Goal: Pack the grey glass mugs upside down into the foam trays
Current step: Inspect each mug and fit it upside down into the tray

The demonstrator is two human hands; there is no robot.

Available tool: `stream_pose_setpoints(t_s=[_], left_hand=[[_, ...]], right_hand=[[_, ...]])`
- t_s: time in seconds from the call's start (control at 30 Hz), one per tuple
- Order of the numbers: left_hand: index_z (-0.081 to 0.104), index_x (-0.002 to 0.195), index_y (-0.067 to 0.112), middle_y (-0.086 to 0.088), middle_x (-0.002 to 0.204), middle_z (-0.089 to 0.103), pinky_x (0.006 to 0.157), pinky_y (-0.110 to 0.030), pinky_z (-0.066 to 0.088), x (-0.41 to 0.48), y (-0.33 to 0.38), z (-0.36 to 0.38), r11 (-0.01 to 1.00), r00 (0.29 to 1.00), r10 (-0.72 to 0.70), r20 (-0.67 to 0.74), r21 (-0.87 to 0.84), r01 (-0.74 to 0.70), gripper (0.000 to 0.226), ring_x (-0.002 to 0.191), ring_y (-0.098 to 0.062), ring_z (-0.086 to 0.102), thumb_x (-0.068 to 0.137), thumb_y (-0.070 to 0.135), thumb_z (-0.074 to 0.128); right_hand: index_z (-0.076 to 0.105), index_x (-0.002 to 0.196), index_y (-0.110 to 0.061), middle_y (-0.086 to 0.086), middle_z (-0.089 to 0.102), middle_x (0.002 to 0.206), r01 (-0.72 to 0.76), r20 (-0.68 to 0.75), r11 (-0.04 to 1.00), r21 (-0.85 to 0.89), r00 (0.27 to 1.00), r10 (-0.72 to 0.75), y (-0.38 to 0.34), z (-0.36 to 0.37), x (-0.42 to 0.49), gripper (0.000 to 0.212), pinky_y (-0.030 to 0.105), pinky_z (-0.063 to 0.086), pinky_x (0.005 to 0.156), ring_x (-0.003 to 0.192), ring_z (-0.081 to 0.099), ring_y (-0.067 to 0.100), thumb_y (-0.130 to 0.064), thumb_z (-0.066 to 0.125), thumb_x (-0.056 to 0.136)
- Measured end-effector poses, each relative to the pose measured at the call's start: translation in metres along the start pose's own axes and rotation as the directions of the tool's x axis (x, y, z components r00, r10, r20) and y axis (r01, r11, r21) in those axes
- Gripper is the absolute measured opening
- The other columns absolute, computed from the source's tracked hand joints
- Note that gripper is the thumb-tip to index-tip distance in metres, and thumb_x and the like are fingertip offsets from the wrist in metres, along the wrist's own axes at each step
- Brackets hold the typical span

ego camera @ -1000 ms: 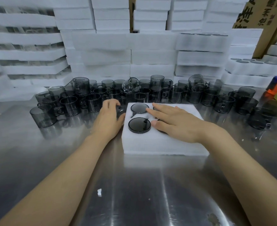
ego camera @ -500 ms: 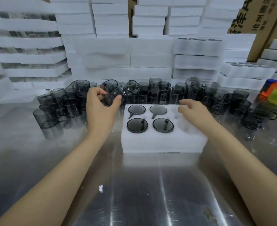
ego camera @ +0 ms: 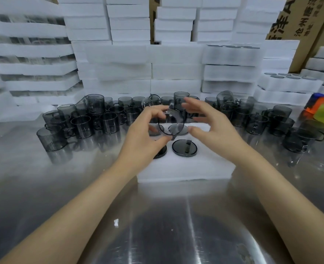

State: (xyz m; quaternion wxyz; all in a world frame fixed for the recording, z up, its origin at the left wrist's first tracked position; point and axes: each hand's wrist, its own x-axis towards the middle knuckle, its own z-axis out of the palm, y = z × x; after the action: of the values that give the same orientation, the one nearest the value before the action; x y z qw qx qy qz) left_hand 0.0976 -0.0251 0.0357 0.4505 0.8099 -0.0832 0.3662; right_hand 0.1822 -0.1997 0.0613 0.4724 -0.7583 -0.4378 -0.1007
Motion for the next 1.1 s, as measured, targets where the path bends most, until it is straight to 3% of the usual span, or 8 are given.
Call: stream_pose_setpoints(t_s=[0.07,0.17,0.33,0.53,0.63,0.77,0.9,1.1], left_hand=[[0.043,0.118,0.057,0.027,0.123,0.056,0.086,-0.012,0.044,-0.001,0.003,0.0,1.0,1.0,0.017,0.023,-0.019,-0.016,0.075,0.116,0.001,0.054,0.074,0.008,0.08],[0.027,0.138,0.054,0.023,0.124,0.058,0.089,-0.012,0.044,-0.002,0.002,0.0,0.997,1.0,-0.002,0.011,-0.078,0.003,0.092,0.118,-0.002,0.055,0.075,0.011,0.08],[0.017,0.149,0.041,0.019,0.133,0.054,0.095,-0.02,0.046,-0.003,-0.001,-0.001,0.999,0.999,0.026,0.046,-0.024,-0.025,0.099,0.126,-0.005,0.05,0.078,0.004,0.076],[0.0,0.145,0.046,0.009,0.149,0.036,0.095,-0.008,0.037,-0.001,-0.005,-0.002,0.995,0.986,-0.091,0.142,-0.037,0.097,0.107,0.134,0.003,0.038,0.073,0.012,0.072],[0.014,0.148,0.047,0.027,0.13,0.052,0.093,-0.011,0.043,-0.002,-0.009,-0.004,0.988,0.971,-0.141,0.192,-0.039,0.151,0.101,0.121,0.003,0.052,0.07,0.012,0.068],[0.036,0.14,0.042,0.013,0.13,0.059,0.104,-0.037,0.046,0.0,-0.007,-0.006,0.98,0.97,-0.163,0.178,-0.081,0.18,0.088,0.117,-0.007,0.059,0.065,0.008,0.067],[0.043,0.143,0.016,0.004,0.126,0.063,0.103,-0.031,0.047,0.001,-0.001,-0.007,0.973,0.966,-0.197,0.17,-0.091,0.214,0.082,0.112,-0.006,0.062,0.068,-0.003,0.07],[0.043,0.142,0.016,0.001,0.112,0.067,0.098,-0.037,0.05,0.002,0.003,-0.007,0.966,0.958,-0.232,0.17,-0.079,0.248,0.078,0.102,-0.014,0.066,0.074,-0.012,0.068]], right_hand=[[0.045,0.138,-0.029,-0.012,0.052,0.135,0.029,0.092,0.996,0.082,0.995,-0.036,-0.005,0.006,-0.003,0.069,0.023,0.044,0.101,0.125,0.047,0.0,0.005,0.062,0.08],[0.046,0.14,-0.017,-0.008,0.049,0.136,0.085,0.108,0.995,0.046,0.99,-0.09,-0.007,0.014,-0.005,0.069,0.03,0.041,0.107,0.128,0.045,0.003,0.003,0.068,0.078],[0.046,0.141,-0.016,-0.009,0.05,0.132,0.142,0.032,0.99,-0.028,0.99,-0.141,-0.004,0.019,-0.005,0.072,0.032,0.043,0.105,0.125,0.046,0.002,-0.01,0.078,0.076],[0.053,0.133,-0.015,-0.008,0.054,0.128,0.202,0.012,0.979,0.008,0.979,-0.202,-0.007,0.019,-0.006,0.066,0.034,0.048,0.099,0.122,0.052,0.009,-0.007,0.08,0.073],[0.053,0.132,-0.013,-0.005,0.054,0.128,0.239,0.024,0.971,0.0,0.971,-0.239,-0.01,0.021,-0.008,0.064,0.026,0.045,0.1,0.121,0.051,0.004,-0.005,0.077,0.073],[0.053,0.132,-0.013,-0.006,0.054,0.125,0.247,0.016,0.969,-0.022,0.969,-0.247,-0.01,0.021,-0.008,0.065,0.017,0.04,0.1,0.119,0.05,0.0,-0.003,0.078,0.072],[0.053,0.132,-0.013,-0.006,0.054,0.124,0.26,0.008,0.965,-0.045,0.966,-0.26,-0.009,0.021,-0.007,0.066,0.014,0.038,0.099,0.118,0.05,-0.001,-0.003,0.078,0.072],[0.052,0.133,-0.012,-0.005,0.053,0.125,0.252,-0.006,0.964,-0.089,0.967,-0.253,-0.009,0.021,-0.008,0.066,0.019,0.039,0.102,0.12,0.05,0.002,-0.005,0.078,0.073]])
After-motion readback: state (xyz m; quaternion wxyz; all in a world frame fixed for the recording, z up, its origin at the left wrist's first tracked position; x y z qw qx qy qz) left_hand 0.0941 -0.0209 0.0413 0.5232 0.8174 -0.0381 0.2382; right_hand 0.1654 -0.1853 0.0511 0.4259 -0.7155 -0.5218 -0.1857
